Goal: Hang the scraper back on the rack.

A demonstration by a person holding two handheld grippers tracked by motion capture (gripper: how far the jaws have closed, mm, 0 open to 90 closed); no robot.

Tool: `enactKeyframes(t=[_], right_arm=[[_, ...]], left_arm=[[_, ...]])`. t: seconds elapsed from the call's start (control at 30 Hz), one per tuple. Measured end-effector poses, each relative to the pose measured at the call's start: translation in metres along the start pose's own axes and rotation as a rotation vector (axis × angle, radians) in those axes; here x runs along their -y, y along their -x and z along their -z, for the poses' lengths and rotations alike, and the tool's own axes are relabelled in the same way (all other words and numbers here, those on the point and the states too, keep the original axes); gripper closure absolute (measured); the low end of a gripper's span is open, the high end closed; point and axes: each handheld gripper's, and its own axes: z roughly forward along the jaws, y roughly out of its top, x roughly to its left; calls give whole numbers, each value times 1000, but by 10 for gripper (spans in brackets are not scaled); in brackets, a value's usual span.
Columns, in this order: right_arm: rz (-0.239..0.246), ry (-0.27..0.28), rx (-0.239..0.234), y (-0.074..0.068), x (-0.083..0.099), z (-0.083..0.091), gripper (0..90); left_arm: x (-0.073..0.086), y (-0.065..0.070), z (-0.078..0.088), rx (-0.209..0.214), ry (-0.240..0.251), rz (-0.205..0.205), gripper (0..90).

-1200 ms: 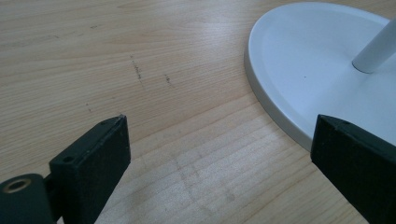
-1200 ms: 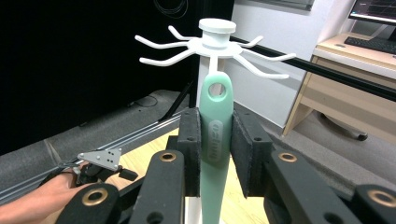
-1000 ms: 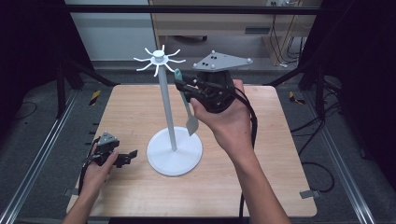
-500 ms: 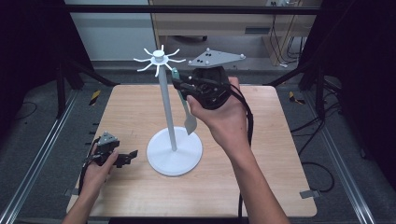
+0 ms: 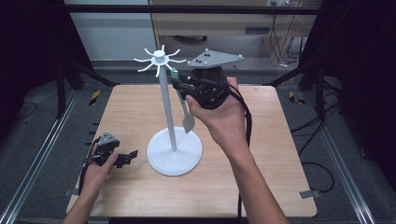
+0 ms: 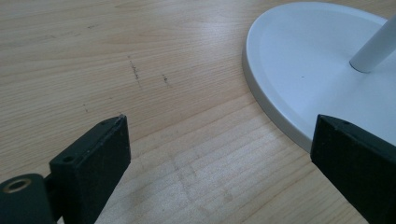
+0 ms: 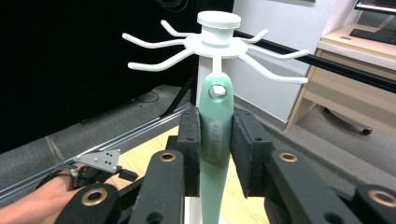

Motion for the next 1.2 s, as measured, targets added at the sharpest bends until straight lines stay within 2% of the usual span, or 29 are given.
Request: enactKeyframes(t=[0.6,0.87,1.2], right_arm=[[3,8,14,-2,1,-3,734],[-2,-8,14,-3,4,-5,697],[-7,-19,24,-1,11,0,664]], left_arm=[[0,0,0,-2,-1,0,46],[0,0,0,-2,0,0,46],[0,0,0,1,-1,7,46]])
